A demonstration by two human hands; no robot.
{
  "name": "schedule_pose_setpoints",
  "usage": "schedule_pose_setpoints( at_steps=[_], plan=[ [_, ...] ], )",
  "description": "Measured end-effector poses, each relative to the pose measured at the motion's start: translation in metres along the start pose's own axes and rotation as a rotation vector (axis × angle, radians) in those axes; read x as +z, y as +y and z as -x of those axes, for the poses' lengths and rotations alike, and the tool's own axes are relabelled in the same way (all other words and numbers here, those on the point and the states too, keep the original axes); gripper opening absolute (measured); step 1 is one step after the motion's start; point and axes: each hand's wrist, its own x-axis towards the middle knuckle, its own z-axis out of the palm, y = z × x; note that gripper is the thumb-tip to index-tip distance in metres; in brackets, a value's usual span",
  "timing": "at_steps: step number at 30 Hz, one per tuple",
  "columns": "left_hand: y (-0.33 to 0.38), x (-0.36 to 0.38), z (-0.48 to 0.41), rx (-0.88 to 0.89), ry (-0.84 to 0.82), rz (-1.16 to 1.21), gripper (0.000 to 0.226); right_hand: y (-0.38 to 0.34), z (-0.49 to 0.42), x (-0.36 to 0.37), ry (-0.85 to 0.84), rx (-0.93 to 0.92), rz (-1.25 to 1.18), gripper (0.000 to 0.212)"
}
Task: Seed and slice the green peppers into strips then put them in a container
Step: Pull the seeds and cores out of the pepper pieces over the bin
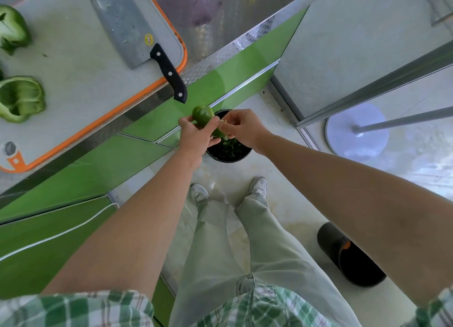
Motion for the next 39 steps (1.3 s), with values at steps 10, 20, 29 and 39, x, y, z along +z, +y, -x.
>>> schedule_pose_setpoints(
  at_steps=[10, 20, 29, 39],
  plan=[
    [-0.008, -0.018, -0.003, -0.09, -0.023, 0.055, 0.045, 0.006, -0.014, -0.013, 0.238, 0.093, 0.088, 0.016],
    [-0.009, -0.016, -0.007, -0.08, -0.106, 0.054, 0.043, 0.007, -0.018, -0.006, 0.171, 0.036, 0.179, 0.031],
    [-0.004, -0.015, -0.01, -0.076, -0.139, -0.016, 0.033, 0.001, -0.012, -0.009, -0.178, -0.253, 0.452, 0.016],
    [-0.007, -0.016, -0.01, -0.075, -0.124, 0.011, 0.038, 0.02, -0.025, -0.005, 0.162, 0.134, 0.026, 0.014]
  ],
)
